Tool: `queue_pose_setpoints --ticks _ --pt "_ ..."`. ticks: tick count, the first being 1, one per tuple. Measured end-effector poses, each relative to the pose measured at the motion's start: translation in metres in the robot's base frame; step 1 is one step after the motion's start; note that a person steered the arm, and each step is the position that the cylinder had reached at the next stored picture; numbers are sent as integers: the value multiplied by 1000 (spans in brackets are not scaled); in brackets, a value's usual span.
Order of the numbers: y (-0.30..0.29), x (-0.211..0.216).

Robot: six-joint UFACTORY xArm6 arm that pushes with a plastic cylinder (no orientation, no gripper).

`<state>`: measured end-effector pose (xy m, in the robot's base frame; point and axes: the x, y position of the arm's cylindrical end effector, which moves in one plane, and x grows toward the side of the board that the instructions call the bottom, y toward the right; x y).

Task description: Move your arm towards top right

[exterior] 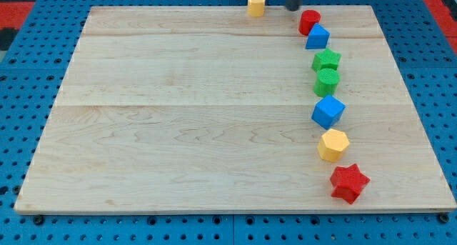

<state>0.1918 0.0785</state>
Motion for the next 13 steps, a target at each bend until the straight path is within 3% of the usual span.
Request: queue_pose_setpoints --ticks 2,4,6,7,13 --pt "-214 8" --pt "-186 14" --pt "-31 11" --pt "5 11" --pt "26 11"
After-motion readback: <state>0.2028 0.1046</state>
